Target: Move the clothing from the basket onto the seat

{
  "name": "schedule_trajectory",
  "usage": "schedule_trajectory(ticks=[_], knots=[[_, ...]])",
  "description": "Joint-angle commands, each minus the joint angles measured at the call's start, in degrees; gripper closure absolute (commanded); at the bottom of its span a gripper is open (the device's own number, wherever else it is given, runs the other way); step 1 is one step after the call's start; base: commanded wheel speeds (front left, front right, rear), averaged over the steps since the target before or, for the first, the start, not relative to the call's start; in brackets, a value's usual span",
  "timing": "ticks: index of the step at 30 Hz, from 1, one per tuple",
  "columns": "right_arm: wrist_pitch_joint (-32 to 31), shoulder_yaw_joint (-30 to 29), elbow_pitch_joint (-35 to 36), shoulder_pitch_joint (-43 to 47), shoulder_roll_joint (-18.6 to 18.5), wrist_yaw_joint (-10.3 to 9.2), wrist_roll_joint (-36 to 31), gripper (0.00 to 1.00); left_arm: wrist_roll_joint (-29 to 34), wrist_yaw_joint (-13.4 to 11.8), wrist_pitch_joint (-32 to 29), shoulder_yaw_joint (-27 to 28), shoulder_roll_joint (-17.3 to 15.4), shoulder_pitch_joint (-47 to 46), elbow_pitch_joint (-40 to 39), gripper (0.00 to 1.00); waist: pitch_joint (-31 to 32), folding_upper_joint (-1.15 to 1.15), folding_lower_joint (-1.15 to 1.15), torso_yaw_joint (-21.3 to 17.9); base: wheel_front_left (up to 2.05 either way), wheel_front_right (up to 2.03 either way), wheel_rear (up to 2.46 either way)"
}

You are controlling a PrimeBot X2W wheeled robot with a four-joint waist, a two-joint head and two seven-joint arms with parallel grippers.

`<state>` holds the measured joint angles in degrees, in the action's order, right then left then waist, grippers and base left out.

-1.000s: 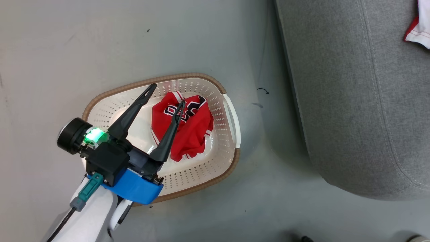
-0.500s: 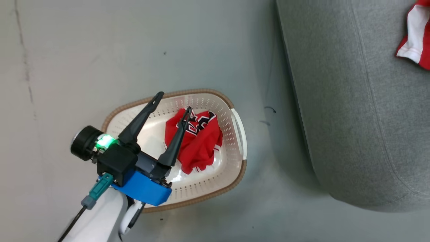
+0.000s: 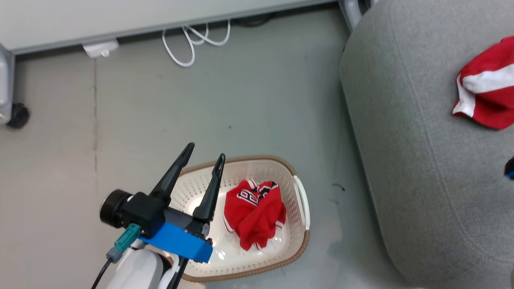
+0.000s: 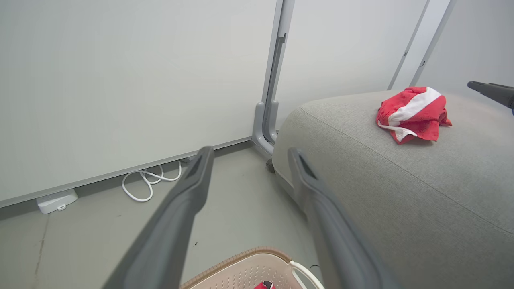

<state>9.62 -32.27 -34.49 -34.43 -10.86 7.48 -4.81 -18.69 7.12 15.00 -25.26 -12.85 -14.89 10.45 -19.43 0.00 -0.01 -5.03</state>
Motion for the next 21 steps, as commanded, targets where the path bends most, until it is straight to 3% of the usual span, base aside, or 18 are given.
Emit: schedule_trajectory(ticks=[1, 12, 21], knots=[[-0.06, 1.01, 1.8, 2.59, 0.85, 0.03, 0.21, 0.0, -0.41, 0.48, 0.26, 0.86, 0.42, 1.2, 0.56, 0.0, 4.23, 0.0, 0.01, 1.45, 0.0, 0.0, 0.0], [-1.99, 9.88, 19.6, 18.42, 7.31, 0.03, 3.24, 0.0, -1.83, 0.49, 0.26, 8.09, 3.44, 7.68, 4.58, 0.0, 12.86, 0.0, 0.01, 2.34, 0.0, 0.0, 0.0], [-1.58, 20.12, 24.37, 28.71, 7.96, 0.03, 9.56, 0.0, -0.47, 0.5, 0.27, 14.01, 4.77, 10.96, 6.5, 0.0, 16.41, 0.0, 0.01, 4.09, 0.0, 0.0, 0.0]])
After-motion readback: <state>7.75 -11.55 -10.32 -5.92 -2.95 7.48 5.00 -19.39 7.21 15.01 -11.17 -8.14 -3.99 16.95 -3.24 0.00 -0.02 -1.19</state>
